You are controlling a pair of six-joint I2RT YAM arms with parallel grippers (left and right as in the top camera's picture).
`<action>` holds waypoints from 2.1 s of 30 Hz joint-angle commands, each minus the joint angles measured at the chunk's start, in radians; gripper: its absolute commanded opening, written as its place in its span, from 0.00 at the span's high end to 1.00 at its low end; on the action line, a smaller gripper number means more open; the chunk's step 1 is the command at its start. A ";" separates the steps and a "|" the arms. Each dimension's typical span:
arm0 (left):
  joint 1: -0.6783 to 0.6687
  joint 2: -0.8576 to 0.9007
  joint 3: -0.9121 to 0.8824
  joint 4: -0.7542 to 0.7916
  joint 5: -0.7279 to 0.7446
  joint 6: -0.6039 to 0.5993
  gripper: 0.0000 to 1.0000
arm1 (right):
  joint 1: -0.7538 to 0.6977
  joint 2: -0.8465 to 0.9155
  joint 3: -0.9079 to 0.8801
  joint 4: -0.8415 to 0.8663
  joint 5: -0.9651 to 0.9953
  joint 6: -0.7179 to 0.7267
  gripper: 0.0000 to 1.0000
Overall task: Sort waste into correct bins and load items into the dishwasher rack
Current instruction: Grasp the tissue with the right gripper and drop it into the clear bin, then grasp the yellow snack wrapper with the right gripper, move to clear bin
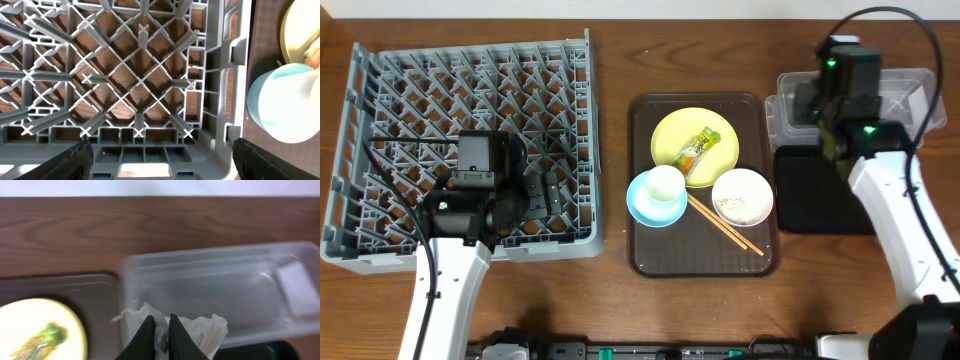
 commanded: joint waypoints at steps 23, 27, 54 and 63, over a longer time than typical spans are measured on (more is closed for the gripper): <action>-0.003 0.001 0.020 0.001 -0.002 -0.002 0.09 | 0.159 0.108 0.002 -0.068 -0.398 0.033 0.37; -0.003 0.001 0.020 0.001 -0.002 -0.001 0.10 | 0.250 0.180 0.002 -0.089 -0.375 0.144 0.41; -0.003 0.001 0.020 0.000 -0.002 -0.002 0.09 | 0.301 0.418 0.012 0.025 -0.295 0.479 0.99; -0.003 0.001 0.020 0.001 -0.002 -0.002 0.10 | 0.156 0.137 0.019 -0.026 -0.287 0.200 0.99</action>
